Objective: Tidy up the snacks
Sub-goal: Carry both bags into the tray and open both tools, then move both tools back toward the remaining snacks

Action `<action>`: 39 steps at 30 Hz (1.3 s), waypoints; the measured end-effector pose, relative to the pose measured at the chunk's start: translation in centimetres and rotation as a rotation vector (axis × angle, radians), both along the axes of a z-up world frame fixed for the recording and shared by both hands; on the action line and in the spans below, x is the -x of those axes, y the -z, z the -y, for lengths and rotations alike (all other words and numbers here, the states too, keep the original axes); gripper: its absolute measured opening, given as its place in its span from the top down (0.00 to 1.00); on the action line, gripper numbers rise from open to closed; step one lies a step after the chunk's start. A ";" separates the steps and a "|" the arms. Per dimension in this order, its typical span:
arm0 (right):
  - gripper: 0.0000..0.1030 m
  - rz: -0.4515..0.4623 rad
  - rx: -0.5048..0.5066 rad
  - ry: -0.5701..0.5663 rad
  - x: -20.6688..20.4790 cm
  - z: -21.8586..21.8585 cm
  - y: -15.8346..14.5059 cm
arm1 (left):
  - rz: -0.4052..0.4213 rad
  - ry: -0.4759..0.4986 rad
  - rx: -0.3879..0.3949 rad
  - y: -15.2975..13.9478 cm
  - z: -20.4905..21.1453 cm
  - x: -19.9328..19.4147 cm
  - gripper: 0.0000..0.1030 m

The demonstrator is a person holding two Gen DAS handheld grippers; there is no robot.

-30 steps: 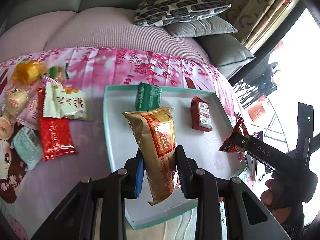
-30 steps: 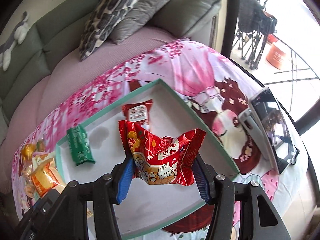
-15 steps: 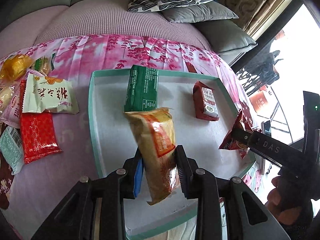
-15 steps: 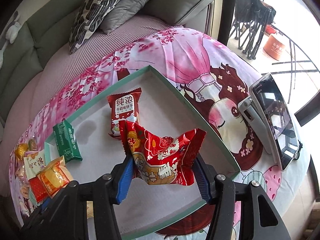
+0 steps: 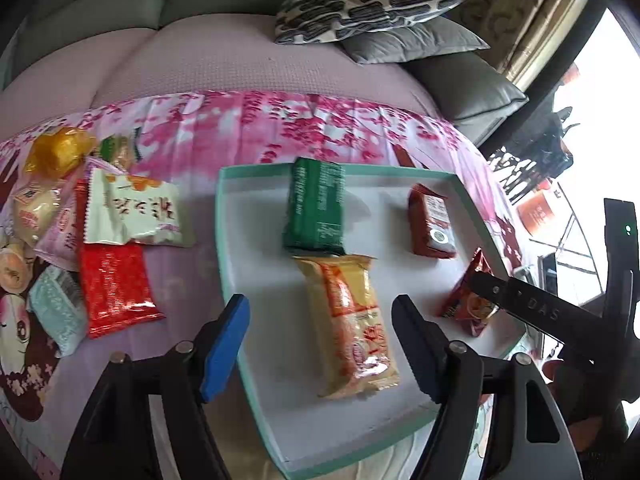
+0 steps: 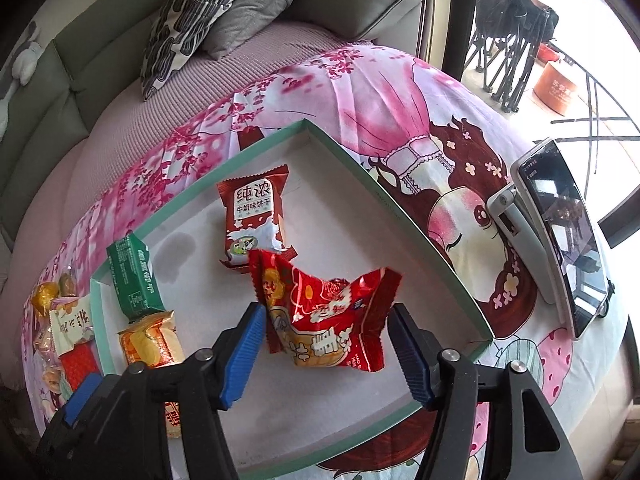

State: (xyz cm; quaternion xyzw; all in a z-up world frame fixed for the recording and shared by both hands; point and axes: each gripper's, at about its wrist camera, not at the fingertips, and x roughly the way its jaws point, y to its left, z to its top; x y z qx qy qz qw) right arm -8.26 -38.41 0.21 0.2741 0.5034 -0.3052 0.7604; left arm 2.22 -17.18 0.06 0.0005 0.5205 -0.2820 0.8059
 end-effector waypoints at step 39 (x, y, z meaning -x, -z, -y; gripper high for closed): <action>0.00 0.127 0.006 -0.493 -6.7 -16.2 -0.4 | 0.102 -0.475 -0.356 -0.4 -15.0 -5.3 0.04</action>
